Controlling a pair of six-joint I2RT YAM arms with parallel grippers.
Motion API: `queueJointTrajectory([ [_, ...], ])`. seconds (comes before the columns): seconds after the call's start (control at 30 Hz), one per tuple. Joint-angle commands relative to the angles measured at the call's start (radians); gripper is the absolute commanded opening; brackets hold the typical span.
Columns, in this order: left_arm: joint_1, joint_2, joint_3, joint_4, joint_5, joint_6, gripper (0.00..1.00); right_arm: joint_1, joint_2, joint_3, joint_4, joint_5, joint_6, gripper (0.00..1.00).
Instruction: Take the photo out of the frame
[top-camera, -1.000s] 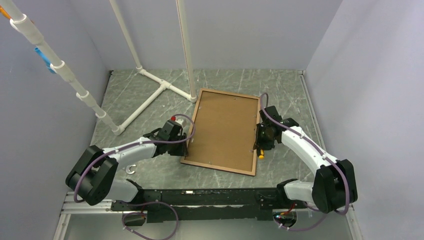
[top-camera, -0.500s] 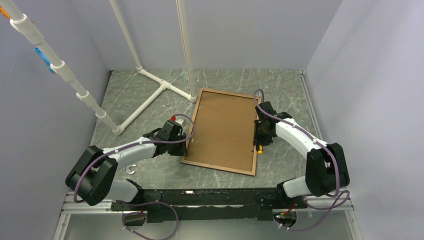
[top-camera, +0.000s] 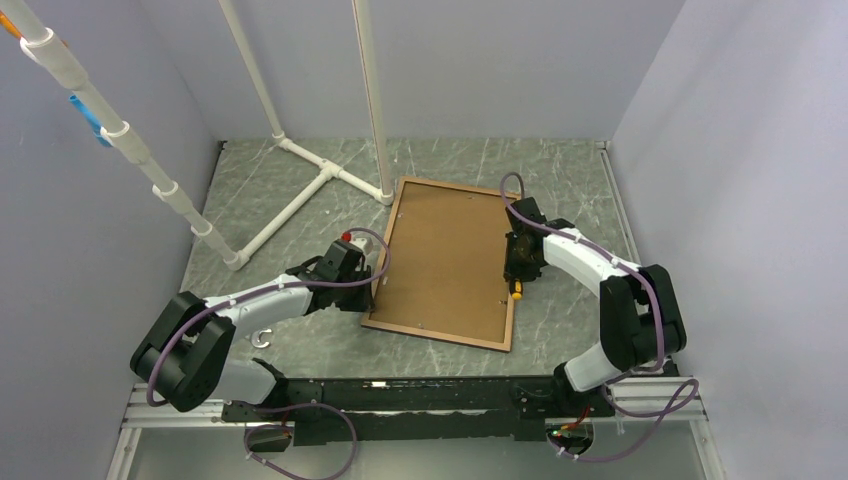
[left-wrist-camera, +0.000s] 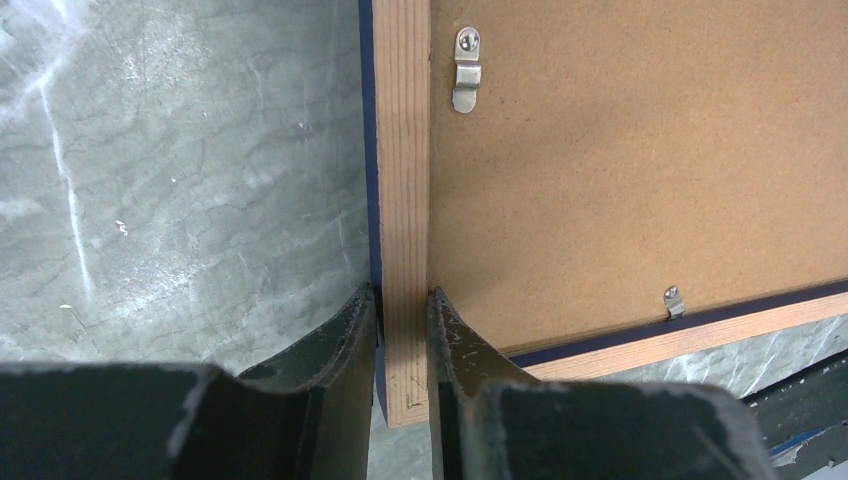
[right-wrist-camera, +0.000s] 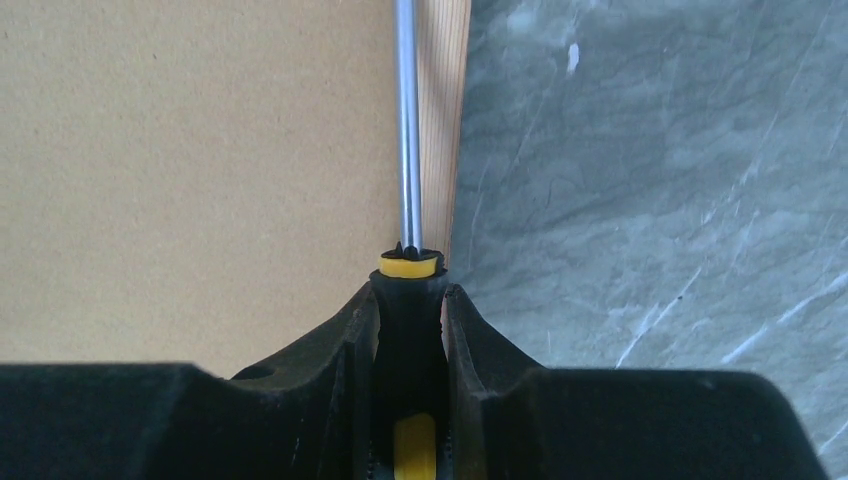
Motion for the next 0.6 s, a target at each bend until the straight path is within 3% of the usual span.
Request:
queueJointTrajectory([
  [0.0,-0.006,0.014,-0.021,-0.009,0.0,0.021,0.1,-0.017,0.025,0.043,0.071,0.056,-0.012,0.0],
  [0.57,-0.006,0.028,-0.015,-0.022,-0.004,0.058,0.01,-0.046,0.117,0.049,0.228,0.059,-0.105,0.0],
])
